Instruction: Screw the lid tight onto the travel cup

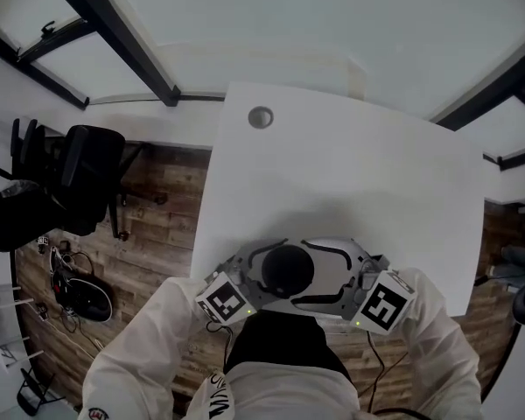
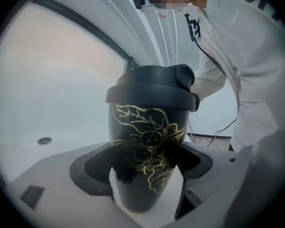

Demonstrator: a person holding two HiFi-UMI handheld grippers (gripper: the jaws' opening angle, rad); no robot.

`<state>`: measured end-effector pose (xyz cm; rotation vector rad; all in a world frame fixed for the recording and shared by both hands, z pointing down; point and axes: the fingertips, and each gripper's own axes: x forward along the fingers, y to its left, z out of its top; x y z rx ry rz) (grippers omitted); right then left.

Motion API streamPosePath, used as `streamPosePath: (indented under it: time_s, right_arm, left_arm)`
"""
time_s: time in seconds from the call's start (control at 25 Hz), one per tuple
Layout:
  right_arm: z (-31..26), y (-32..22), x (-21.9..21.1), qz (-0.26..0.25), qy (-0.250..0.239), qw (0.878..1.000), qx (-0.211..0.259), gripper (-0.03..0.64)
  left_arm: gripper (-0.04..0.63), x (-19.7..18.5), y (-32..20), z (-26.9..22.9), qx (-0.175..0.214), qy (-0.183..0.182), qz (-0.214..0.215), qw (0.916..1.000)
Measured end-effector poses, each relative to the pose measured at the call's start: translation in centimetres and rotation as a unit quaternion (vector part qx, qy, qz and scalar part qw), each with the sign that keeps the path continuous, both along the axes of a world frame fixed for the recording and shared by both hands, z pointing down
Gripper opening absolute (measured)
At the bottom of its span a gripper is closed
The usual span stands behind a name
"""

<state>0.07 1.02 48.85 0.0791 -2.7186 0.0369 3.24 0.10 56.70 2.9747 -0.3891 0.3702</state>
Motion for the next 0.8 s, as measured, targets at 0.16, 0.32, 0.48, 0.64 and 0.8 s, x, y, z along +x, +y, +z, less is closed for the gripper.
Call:
streamPosePath:
  time_s: [0.16,0.32,0.48,0.64,0.8]
  right_arm:
    - [0.3,-0.8,-1.2,-0.045,0.003,0.999,0.0,0.42]
    - [0.7,-1.2,-1.8,-0.051,0.004,0.999,0.0,0.419]
    - [0.7,-0.9,-2.1,-0.038,-0.002,0.999,0.002,0.419]
    - [0.5,-0.7,-2.6,-0.007,-0.011,1.0,0.011,0.419]
    - [0.6,-0.6,-2.4,0.058,-0.015,0.998,0.002,0.419]
  left_arm:
    - [0.408,0.0,-0.3,0.0,-0.004,0.0,0.042,0.9991]
    - [0.408,-0.1,-0.6,0.0,-0.01,0.002,0.056,0.9984]
    - [0.408,-0.5,-0.3,-0.1,-0.004,0.001,0.053,0.9986]
    - [0.408,-0.8,-0.1,0.1,0.002,-0.002,0.041,0.9991]
    - [0.408,-0.8,-0.2,0.0,0.003,-0.003,0.007,1.0]
